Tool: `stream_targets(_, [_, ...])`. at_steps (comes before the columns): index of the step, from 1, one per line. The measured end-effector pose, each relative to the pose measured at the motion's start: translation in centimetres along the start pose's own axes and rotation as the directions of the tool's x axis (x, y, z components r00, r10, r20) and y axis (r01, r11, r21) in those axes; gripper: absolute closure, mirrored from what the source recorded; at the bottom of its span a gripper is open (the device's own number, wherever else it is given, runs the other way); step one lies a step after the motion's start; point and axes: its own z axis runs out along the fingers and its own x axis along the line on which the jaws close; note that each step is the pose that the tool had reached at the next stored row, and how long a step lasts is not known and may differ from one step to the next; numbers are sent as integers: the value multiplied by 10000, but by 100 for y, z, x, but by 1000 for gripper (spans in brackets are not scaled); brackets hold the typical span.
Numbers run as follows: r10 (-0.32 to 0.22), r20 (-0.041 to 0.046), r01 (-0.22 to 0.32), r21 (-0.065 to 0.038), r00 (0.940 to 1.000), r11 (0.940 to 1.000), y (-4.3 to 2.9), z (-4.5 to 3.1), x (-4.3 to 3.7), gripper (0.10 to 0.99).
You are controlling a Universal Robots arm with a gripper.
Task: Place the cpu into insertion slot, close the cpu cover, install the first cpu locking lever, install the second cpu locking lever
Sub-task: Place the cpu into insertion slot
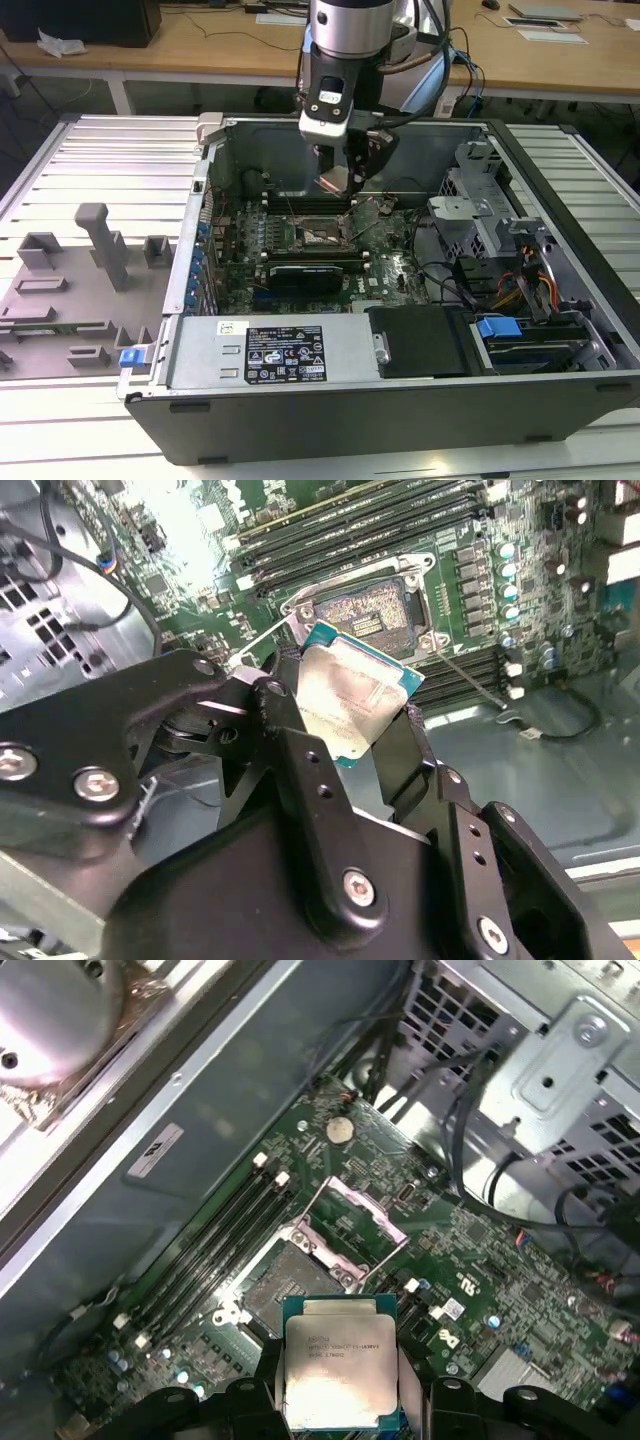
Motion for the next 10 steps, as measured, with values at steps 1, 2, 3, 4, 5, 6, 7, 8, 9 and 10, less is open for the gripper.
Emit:
stream_targets(1, [132,12,-132,-2,9999,9999,0,1,0,545])
stream_targets(2, [342,31,-342,-6,9994,9994,0,3,0,545])
stream_targets(3, [613,55,-612,-12,9981,9981,-1,6,0,545])
stream_targets(4, [757,68,-757,-15,9971,9971,0,7,0,545])
stream_targets(5, [884,80,-884,-18,9960,9961,-1,8,0,545])
stream_targets(6, [1093,98,-1093,-24,9940,9940,-1,10,0,545])
stream_targets(7, [1215,109,-1215,-27,9925,9926,-1,11,0,545])
stream_targets(8, [1352,121,-1351,-31,9907,9908,-1,12,0,545])
stream_targets(9, [1532,138,-1531,-35,9881,9882,-1,13,0,545])
stream_targets(10, [1663,150,-1662,-40,9860,9861,-1,14,0,545])
